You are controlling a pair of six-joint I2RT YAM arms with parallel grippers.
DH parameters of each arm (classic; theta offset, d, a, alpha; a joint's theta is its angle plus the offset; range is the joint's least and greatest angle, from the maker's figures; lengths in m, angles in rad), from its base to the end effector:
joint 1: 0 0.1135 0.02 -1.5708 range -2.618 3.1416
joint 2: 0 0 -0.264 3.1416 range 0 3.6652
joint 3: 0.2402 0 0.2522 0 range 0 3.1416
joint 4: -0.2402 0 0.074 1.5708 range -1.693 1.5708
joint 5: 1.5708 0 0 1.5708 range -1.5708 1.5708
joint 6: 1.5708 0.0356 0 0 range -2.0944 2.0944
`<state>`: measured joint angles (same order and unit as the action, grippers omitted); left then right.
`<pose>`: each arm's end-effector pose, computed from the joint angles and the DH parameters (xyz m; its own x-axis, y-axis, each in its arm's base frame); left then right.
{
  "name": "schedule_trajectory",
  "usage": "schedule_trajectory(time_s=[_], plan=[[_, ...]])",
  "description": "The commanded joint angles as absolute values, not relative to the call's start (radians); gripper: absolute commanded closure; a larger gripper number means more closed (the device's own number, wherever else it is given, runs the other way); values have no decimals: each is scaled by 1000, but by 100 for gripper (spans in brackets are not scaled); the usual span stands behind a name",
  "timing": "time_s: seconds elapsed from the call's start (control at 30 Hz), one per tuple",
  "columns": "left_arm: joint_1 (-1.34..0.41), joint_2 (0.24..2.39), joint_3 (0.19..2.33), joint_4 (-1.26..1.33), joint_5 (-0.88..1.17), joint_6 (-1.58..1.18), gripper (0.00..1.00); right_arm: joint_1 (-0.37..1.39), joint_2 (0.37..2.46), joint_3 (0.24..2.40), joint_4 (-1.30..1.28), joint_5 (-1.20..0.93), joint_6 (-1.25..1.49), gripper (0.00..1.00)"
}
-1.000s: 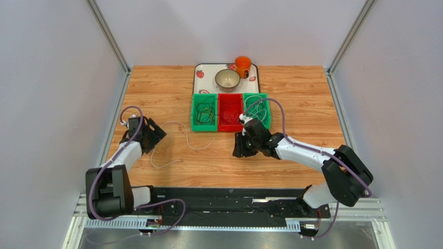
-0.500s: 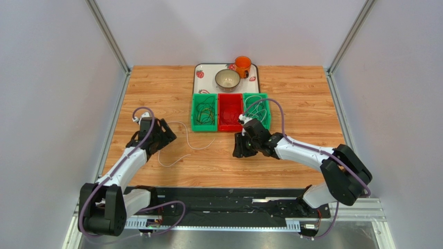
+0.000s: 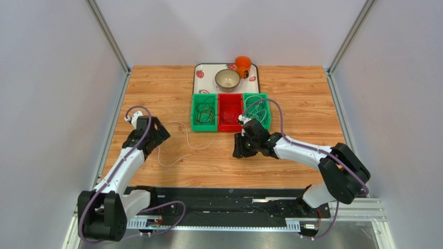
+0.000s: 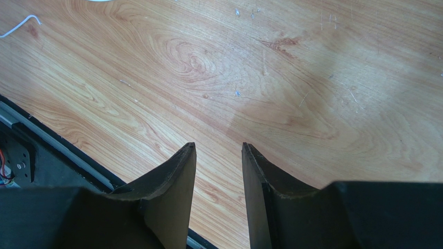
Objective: Untangle the cables
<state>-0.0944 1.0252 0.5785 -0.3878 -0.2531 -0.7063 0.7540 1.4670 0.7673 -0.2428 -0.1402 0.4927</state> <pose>0.2026 -0.0102 0.2071 -0.5118 -0.5827 -0.6313 -0.5367 0.7906 -0.2947 0.2028 0.1973 0.1758 -0.8685 -0.1731 -0.4644 -0.3710 0.8484 0.3776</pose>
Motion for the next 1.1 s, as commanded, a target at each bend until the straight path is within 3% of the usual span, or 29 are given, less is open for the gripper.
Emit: schedule_trajectory(time_s=[0.0,0.53,1.07], plan=[[-6,1107,574,-299,-172,-733,10,756,1466,795,-219,-137,476,59],[-6,1262,543,-137,-6,-795,10,756,1460,790,-218,-138,472,59],[-238,1206,514,-135,-100,-818,12,756,1476,799,-222,-137,472,60]])
